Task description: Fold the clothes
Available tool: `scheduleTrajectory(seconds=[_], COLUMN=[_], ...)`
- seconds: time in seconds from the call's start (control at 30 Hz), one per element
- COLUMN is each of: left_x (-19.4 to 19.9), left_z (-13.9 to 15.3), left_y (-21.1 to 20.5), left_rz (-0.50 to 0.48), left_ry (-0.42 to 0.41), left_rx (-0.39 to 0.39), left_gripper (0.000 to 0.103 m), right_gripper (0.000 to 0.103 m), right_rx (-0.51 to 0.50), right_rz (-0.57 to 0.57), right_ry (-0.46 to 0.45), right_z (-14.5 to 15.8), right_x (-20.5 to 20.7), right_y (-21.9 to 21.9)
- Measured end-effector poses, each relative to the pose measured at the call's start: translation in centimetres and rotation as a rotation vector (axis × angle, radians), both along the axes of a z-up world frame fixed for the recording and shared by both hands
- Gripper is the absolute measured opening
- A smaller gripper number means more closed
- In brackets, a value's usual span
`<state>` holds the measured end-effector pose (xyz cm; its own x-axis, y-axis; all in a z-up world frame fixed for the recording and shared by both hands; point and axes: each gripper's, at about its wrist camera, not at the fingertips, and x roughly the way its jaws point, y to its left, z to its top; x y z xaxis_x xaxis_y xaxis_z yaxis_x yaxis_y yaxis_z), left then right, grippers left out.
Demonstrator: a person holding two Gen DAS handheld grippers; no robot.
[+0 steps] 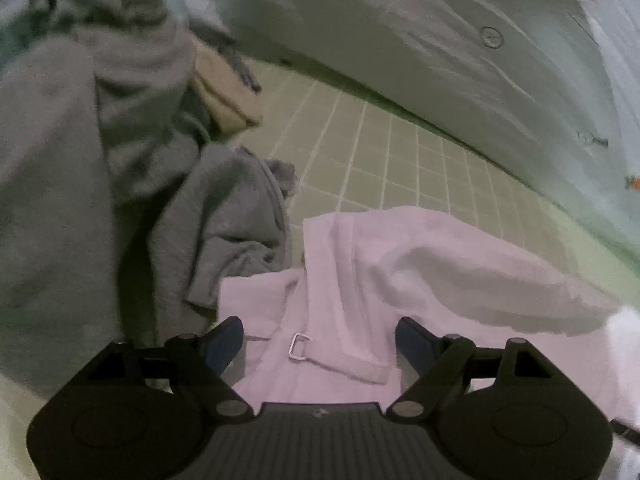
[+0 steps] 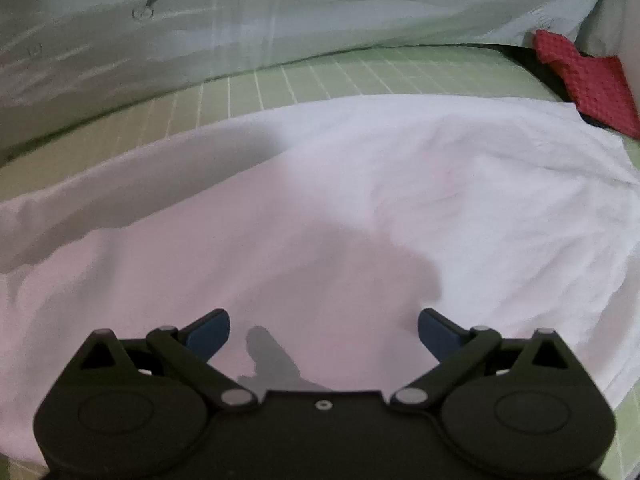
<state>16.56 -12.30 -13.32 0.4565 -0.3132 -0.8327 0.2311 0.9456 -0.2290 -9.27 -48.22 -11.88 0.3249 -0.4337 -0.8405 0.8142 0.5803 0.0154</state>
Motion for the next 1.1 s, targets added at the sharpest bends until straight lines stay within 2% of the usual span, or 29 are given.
scheduleTrajectory(seconds=[0.03, 0.1, 0.17, 0.23, 0.33, 0.47, 0.53, 0.63, 0.67, 0.73, 0.8, 0.87, 0.9, 1.0, 1.1], left_x=[0.3, 0.1, -0.2, -0.7, -1.9, -4.1, -5.1, -5.1, -4.7, -4.3, -5.1, -6.0, -6.4, -7.3, -7.2], left_z=[-0.3, -0.2, 0.0, 0.6, 2.4, 7.1, 8.3, 5.3, 3.7, 1.9, 2.1, 2.7, 2.9, 2.8, 1.7], left_y=[0.1, 0.0, -0.2, -0.2, 0.1, 3.1, 4.6, 5.1, 4.9, 4.2, 3.8, 3.8, 3.9, 4.1, 3.8], left_rz=[0.000, -0.025, -0.050, -0.058, -0.040, -0.002, 0.047, 0.097, 0.107, 0.103, 0.094, 0.087, 0.087, 0.073, 0.077], left_ry=[0.015, 0.006, -0.005, -0.018, -0.056, -0.094, -0.118, -0.089, -0.050, 0.011, -0.020, -0.048, -0.059, -0.050, -0.016], left_rx=[-0.025, -0.040, -0.055, -0.066, -0.073, -0.158, -0.144, -0.046, -0.008, 0.082, 0.117, 0.099, 0.079, 0.040, 0.089], left_gripper=[0.082, 0.065, 0.033, 0.021, 0.016, 0.015, 0.015, 0.019, 0.027, 0.034, 0.046, 0.086, 0.090, 0.092, 0.093], right_gripper=[0.102, 0.102, 0.102, 0.102, 0.102, 0.102, 0.102, 0.102, 0.102, 0.102, 0.102, 0.102, 0.102, 0.102, 0.102], right_rx=[-0.003, -0.008, -0.003, 0.006, 0.004, -0.005, -0.018, -0.018, -0.010, 0.011, 0.026, 0.025, 0.024, 0.038, 0.049], right_rz=[-0.001, -0.004, -0.013, -0.023, -0.042, -0.086, -0.100, -0.115, -0.119, -0.123, -0.126, -0.120, -0.119, -0.123, -0.125], right_ry=[0.013, 0.040, 0.049, 0.051, 0.058, 0.059, 0.045, 0.042, 0.044, 0.051, 0.050, 0.035, 0.032, 0.027, 0.026], right_z=[-0.1, -0.2, -0.3, -0.6, -0.8, -0.5, 0.0, -0.1, -0.4, -1.1, -1.3, -1.2, -1.1, -1.2, -1.5], right_x=[0.1, 0.3, 0.4, 0.5, 0.2, -0.6, -1.3, -2.2, -2.4, -2.5, -2.4, -2.4, -2.4, -2.3, -2.3], right_y=[0.0, 0.1, 0.1, 0.2, 0.1, -0.3, -0.4, -0.6, -0.7, -0.8, -0.8, -0.7, -0.7, -0.8, -0.7])
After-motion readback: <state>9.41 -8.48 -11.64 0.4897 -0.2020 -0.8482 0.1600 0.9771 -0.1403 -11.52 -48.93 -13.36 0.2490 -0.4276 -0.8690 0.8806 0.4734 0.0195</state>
